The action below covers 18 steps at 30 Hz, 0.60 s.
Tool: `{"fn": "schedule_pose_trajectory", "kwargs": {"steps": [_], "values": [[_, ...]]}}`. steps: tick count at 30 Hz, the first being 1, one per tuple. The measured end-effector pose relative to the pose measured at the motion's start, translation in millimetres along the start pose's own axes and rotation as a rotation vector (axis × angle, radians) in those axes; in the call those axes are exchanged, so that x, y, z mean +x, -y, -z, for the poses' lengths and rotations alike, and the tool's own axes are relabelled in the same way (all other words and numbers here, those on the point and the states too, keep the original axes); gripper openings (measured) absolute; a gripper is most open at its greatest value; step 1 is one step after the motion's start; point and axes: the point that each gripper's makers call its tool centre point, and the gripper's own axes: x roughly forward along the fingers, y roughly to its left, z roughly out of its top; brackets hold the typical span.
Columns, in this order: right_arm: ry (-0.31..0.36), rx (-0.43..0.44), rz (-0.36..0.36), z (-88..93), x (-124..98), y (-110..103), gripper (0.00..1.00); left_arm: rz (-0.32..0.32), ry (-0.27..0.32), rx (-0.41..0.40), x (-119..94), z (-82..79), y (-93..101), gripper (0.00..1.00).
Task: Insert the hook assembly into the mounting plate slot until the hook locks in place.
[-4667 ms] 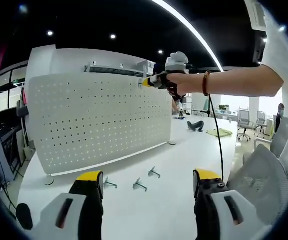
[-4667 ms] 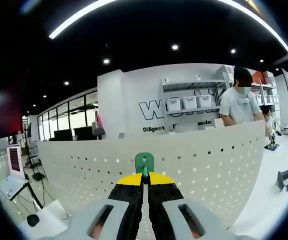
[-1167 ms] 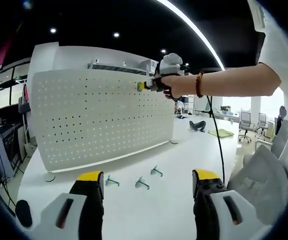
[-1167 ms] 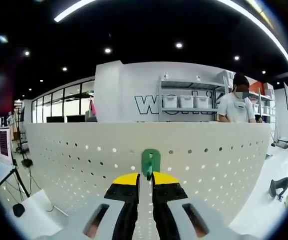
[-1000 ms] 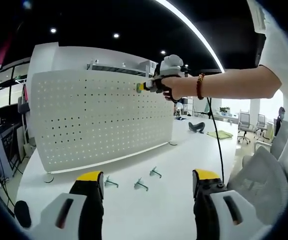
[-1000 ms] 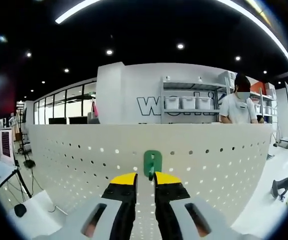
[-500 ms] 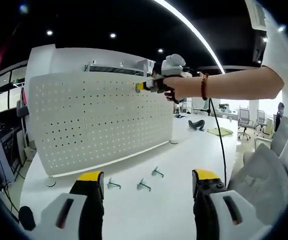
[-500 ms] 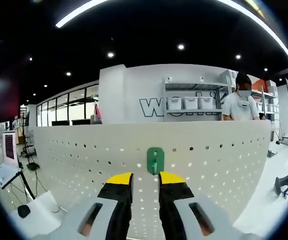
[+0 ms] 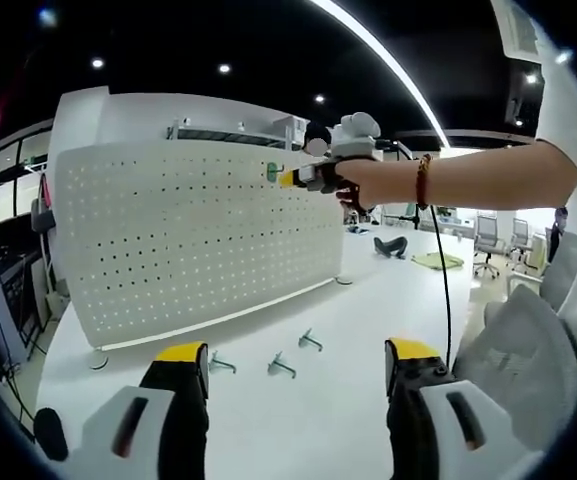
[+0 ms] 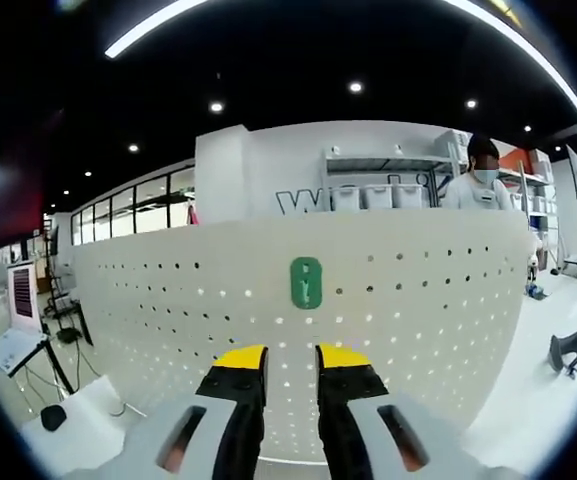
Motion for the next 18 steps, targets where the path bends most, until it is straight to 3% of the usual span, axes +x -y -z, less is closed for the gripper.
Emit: {"fn": "schedule_pose_trajectory", "kwargs": {"steps": [9, 18], "values": [[-0.035, -0.004, -0.044, 18.5, -9.6, -8.2, 0.18, 0.010, 0.000, 0.007, 0.7, -0.8, 0.6, 0.72], [-0.090, -0.033, -0.165, 41.5, -17.8, -34.3, 0.18, 0.023, -0.007, 0.009, 0.4, 1.5, 3.6, 0.72]]}}
